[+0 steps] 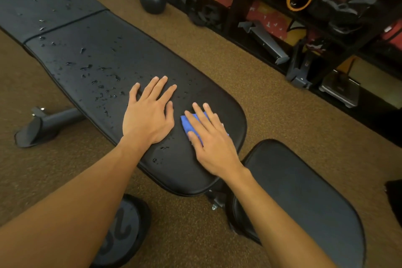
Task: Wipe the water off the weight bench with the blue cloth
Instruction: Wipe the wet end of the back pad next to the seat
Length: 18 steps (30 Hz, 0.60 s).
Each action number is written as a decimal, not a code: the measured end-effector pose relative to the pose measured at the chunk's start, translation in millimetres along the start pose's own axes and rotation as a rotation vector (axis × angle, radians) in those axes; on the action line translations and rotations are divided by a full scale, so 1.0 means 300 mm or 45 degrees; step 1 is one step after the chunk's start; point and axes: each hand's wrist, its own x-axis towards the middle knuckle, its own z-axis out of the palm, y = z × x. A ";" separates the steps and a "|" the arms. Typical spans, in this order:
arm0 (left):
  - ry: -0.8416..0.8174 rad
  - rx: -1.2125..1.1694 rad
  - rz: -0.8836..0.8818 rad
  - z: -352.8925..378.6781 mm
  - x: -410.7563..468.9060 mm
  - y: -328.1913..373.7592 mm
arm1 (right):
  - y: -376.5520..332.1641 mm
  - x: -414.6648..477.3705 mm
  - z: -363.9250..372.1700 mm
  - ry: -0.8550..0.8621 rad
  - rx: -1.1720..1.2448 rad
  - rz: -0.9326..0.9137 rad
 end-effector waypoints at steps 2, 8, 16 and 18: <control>0.000 0.001 0.000 0.000 0.001 0.000 | 0.043 0.034 -0.005 0.023 -0.004 0.027; -0.002 -0.015 -0.003 0.002 0.001 0.000 | 0.159 0.218 -0.021 0.120 0.000 0.407; -0.001 -0.053 0.015 0.003 0.001 -0.011 | -0.023 0.014 0.033 0.017 -0.013 0.005; 0.000 -0.063 0.010 0.002 0.001 -0.010 | 0.044 0.054 0.022 0.023 0.011 0.032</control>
